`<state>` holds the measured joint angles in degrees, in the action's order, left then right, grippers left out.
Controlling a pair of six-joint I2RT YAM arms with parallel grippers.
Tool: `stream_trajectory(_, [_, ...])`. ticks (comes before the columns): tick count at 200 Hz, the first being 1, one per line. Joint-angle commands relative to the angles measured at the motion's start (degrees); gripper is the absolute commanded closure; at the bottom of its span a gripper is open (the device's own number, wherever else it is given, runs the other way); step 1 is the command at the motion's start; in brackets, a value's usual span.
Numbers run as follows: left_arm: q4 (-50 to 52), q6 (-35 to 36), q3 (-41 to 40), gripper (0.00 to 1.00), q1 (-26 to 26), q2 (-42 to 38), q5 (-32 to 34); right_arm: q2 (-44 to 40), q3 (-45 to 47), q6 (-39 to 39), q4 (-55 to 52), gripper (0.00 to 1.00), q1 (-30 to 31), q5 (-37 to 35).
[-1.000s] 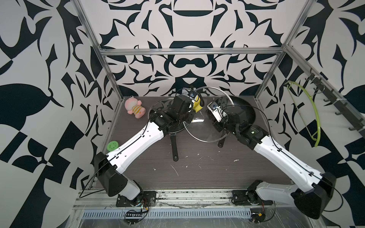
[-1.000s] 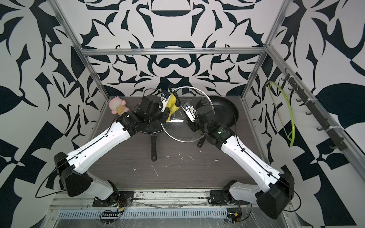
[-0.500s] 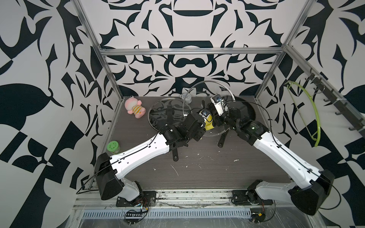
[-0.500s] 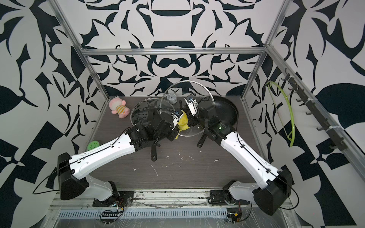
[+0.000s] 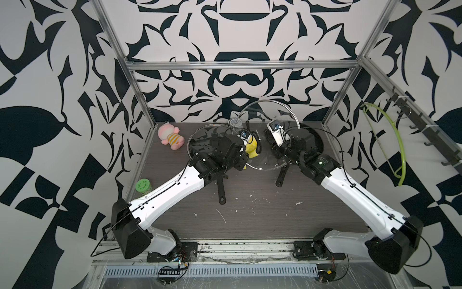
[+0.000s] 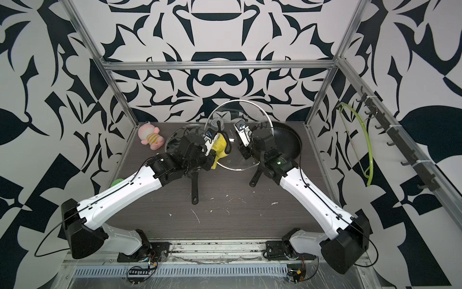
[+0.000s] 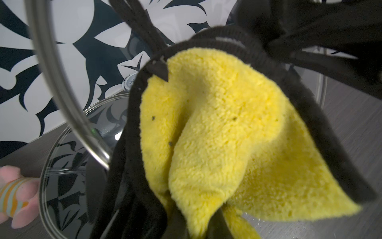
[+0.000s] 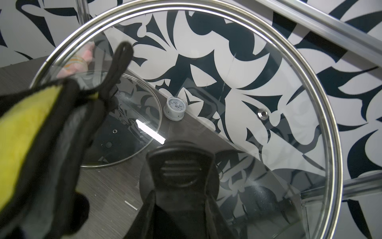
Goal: Wipe the pot lid with a cloth
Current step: Wipe the pot lid.
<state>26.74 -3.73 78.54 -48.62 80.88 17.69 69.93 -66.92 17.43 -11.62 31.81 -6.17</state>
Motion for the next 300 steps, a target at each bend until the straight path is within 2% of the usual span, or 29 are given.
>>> stream_trajectory(1, [1.3,-2.3,2.0,1.00,3.3,0.8,-1.2,-7.3,-0.6,7.6,15.4,1.00,0.5,8.3])
stream_trajectory(52, [0.5,0.0,9.1,1.00,5.7,6.2,-5.5,-9.8,2.2,17.5,12.7,1.00,1.3,11.9])
stream_trajectory(87, [3.0,3.7,15.7,1.00,6.2,10.9,-6.2,-10.4,2.3,23.7,10.0,1.00,2.4,12.5])
stream_trajectory(114, [5.8,7.5,21.0,1.00,6.4,14.2,-9.8,-10.4,1.7,26.3,8.2,1.00,3.6,12.4])
stream_trajectory(155, [9.6,17.1,26.7,1.00,2.6,19.5,-10.6,-9.5,0.7,29.3,5.8,1.00,5.2,12.1])
stream_trajectory(200, [17.1,22.0,34.9,1.00,0.5,25.8,-13.4,-8.2,-0.1,32.5,3.2,1.00,7.9,12.6])
stream_trajectory(274, [12.4,16.4,31.0,1.00,1.4,22.0,-7.9,-8.3,1.8,29.3,10.2,1.00,7.8,4.9])
stream_trajectory(300, [11.4,13.2,28.8,1.00,2.4,19.4,-4.7,-8.4,2.2,23.7,12.9,1.00,6.3,4.0])
